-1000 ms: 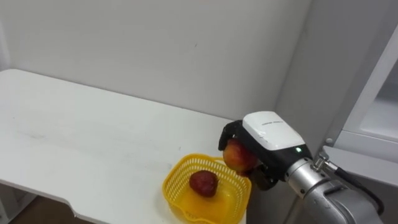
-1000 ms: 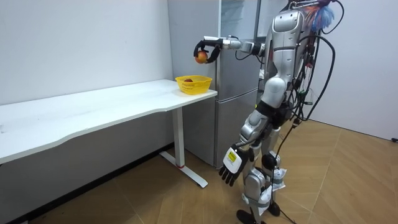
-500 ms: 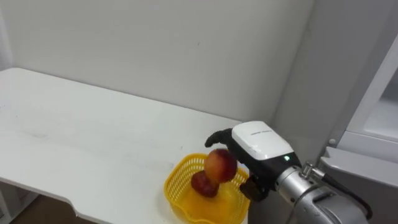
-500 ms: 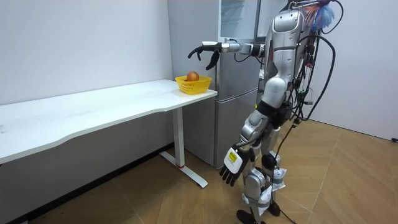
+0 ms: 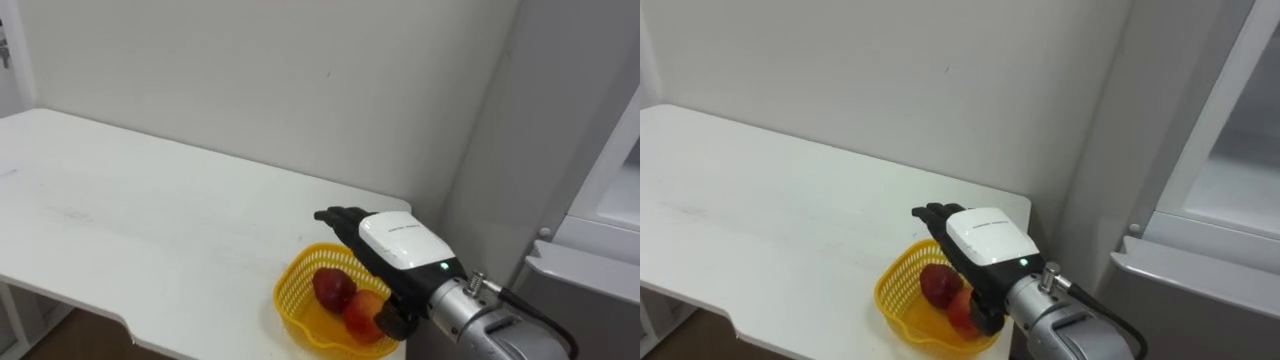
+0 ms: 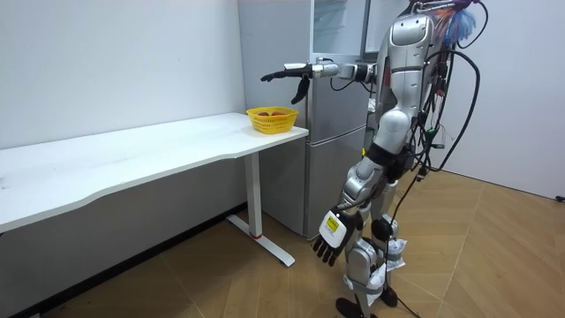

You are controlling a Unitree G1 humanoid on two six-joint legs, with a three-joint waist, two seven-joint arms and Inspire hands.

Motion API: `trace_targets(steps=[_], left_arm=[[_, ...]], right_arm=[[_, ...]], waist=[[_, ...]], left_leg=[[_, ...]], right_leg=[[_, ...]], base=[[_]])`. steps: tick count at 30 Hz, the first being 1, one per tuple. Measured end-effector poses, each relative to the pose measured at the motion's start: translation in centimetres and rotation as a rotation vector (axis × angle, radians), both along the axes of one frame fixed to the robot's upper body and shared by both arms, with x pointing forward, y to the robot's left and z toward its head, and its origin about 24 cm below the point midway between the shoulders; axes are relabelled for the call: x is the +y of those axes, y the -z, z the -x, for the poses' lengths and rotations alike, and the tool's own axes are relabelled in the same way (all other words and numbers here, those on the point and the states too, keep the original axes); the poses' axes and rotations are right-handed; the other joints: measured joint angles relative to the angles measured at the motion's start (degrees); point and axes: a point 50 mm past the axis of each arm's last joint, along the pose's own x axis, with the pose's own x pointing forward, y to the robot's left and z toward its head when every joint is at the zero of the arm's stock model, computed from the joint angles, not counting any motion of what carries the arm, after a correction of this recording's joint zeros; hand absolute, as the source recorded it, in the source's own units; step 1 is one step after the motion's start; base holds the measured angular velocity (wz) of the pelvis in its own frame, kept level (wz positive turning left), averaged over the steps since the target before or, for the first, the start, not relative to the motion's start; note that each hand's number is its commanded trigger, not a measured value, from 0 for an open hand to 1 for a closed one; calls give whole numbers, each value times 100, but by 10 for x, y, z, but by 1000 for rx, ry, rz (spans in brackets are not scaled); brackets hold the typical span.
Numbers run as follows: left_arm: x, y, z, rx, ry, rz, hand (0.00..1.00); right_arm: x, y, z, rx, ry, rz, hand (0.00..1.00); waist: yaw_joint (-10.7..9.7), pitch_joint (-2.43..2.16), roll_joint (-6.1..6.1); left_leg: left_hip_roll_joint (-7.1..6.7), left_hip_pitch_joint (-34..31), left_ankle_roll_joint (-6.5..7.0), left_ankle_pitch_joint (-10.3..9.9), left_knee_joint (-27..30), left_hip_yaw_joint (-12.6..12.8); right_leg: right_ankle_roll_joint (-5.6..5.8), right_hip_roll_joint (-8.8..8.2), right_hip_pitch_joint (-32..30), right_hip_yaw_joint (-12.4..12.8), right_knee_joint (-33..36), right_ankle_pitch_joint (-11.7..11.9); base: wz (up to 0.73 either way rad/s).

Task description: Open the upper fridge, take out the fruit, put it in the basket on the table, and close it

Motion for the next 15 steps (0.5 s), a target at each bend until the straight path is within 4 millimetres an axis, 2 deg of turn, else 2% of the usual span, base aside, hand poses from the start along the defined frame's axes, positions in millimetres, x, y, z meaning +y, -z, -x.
trace_targets(steps=[15], left_arm=[[0, 0, 3, 9, -1, 5, 0]], right_arm=[[0, -1, 0, 10, -12, -30, 0]], waist=[[-76, 3, 4]], left_leg=[[-3, -43, 0, -1, 32, -53]], right_leg=[[0, -4, 1, -47, -5, 0]], base=[[1]])
